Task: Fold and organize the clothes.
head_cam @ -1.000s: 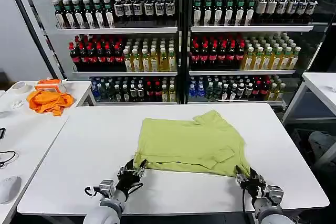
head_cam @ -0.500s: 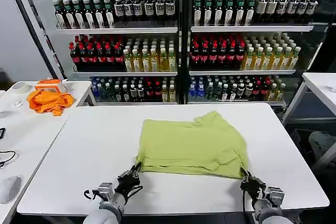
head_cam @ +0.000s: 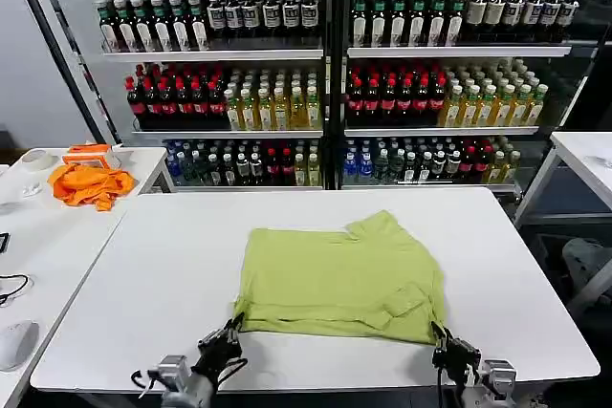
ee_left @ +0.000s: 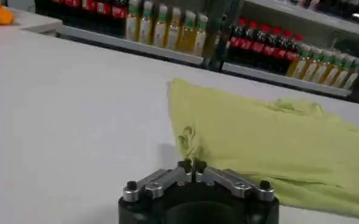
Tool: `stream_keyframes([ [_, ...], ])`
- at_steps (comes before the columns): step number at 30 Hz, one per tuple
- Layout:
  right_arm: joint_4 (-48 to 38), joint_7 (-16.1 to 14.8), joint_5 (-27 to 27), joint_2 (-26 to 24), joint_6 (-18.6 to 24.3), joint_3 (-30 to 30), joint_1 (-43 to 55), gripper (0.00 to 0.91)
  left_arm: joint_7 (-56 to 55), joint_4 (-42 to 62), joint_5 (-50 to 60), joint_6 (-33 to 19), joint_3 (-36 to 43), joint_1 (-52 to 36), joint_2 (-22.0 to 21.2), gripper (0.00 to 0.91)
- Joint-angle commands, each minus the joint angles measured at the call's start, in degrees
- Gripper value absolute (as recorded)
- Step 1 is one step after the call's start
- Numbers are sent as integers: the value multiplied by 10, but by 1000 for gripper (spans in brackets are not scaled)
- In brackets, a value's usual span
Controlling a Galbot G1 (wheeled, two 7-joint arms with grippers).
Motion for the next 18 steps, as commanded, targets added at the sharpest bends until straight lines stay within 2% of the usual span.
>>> stream_keyframes([
  [1, 62, 0, -9, -16, 0, 5, -77, 0, -8, -93, 19, -8, -22, 134, -4, 20],
  [6, 64, 6, -14, -23, -9, 5, -74, 0, -9, -112, 37, -10, -25, 156, -7, 20],
  [7, 63, 6, -15, -23, -14, 4, -72, 191, -8, -110, 42, -9, -27, 156, -6, 20],
  [8, 62, 6, -18, -23, -17, 4, -67, 766, -8, -109, 46, -6, -28, 154, -6, 161],
  [9, 61, 8, -19, -23, -17, 4, -59, 907, -8, -107, 49, -4, -28, 154, -5, 383],
  [10, 61, 10, -19, -23, -17, 6, -52, 907, -9, -106, 55, -2, -29, 152, -4, 907],
  [14, 66, 10, -16, -39, -15, 18, -37, 907, -7, -104, 63, 0, -46, 136, 8, 907],
  [18, 71, -3, -10, -82, -14, 25, 1, 907, -10, -107, 51, 7, -56, 104, 25, 907],
])
